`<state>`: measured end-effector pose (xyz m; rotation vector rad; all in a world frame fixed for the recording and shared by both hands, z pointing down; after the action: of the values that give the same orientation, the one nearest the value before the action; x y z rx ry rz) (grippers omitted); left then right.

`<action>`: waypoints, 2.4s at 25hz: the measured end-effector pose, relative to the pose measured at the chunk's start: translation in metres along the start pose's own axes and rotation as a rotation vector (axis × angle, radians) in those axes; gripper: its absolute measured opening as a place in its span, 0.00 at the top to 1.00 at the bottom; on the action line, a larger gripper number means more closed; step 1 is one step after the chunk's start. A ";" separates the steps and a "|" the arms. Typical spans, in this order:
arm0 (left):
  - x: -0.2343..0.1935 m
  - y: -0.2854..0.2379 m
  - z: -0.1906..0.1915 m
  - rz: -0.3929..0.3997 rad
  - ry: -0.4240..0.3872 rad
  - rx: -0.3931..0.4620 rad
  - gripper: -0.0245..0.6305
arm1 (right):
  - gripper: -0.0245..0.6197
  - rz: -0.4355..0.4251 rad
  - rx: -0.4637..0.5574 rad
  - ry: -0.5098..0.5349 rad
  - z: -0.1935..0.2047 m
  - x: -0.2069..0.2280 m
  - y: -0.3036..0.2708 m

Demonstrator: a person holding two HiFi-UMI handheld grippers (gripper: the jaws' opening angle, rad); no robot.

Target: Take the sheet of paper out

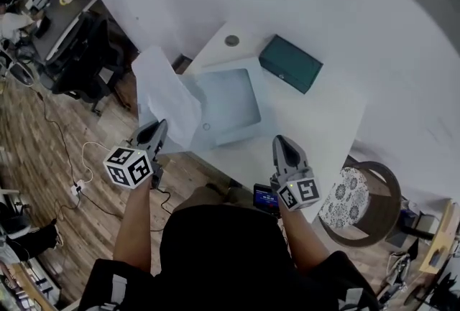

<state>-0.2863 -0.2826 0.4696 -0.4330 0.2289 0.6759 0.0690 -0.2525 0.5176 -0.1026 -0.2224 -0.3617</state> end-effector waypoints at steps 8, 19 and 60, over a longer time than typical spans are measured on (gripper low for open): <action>0.040 0.044 -0.031 -0.055 -0.230 0.281 0.96 | 0.94 0.021 0.044 0.034 -0.018 -0.015 0.027; 0.080 0.127 0.005 -0.051 -0.366 0.448 0.96 | 0.95 0.054 0.064 0.150 -0.022 -0.084 0.095; 0.336 0.258 0.214 0.008 -0.424 0.235 0.96 | 0.95 0.031 0.026 0.130 0.027 -0.102 0.414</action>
<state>-0.1839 0.1807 0.4643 -0.0583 -0.0919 0.7232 0.1207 0.1709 0.4951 -0.0564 -0.0973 -0.3330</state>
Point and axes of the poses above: the fingertips, and each gripper's own axes: y backward along the fingers, x to its right, z out of its underside, the point moved 5 cm from there along y, backward along the fingers, and after that the axes turned 12 degrees about z, right-handed, at the moved point
